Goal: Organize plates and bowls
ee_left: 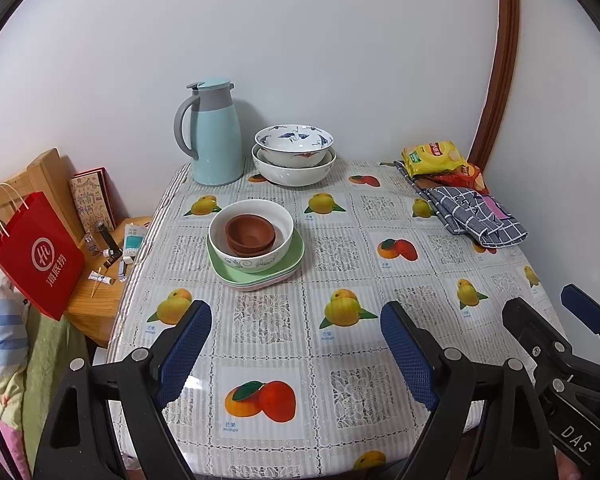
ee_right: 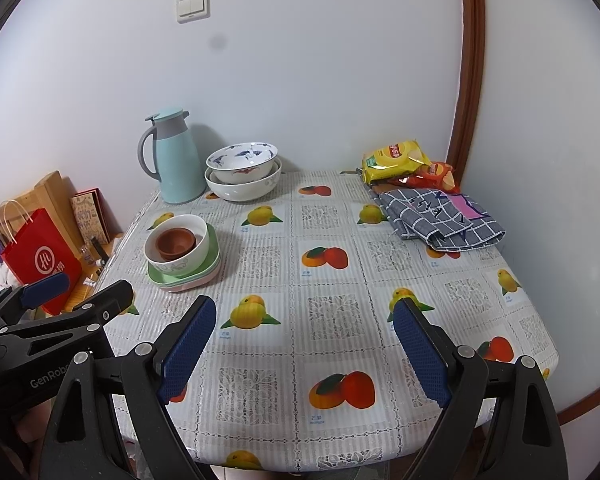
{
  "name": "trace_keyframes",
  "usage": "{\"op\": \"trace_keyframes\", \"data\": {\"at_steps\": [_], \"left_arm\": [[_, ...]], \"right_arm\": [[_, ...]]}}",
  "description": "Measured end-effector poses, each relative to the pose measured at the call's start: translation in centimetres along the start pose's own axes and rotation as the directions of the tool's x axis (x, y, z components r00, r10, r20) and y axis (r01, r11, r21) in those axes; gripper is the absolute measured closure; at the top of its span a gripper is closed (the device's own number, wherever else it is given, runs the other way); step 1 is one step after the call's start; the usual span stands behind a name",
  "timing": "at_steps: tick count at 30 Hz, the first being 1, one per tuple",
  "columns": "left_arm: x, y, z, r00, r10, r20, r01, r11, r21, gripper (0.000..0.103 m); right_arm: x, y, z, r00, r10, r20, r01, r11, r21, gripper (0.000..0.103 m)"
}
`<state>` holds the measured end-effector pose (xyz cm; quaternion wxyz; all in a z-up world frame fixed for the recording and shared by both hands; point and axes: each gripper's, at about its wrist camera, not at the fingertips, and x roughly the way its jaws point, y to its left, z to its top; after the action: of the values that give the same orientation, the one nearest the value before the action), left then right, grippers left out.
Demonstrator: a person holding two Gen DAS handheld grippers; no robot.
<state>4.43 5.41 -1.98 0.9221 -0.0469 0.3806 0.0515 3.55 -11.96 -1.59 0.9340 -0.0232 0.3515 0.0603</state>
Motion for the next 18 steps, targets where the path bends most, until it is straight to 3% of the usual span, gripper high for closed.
{"op": "trace_keyframes", "data": {"at_steps": [18], "left_arm": [[-0.12, 0.02, -0.01, 1.000, -0.002, 0.000, 0.002, 1.000, 0.000, 0.017]], "right_arm": [[-0.28, 0.18, 0.07, 1.000, 0.001, 0.004, -0.001, 1.000, -0.001, 0.013]]}}
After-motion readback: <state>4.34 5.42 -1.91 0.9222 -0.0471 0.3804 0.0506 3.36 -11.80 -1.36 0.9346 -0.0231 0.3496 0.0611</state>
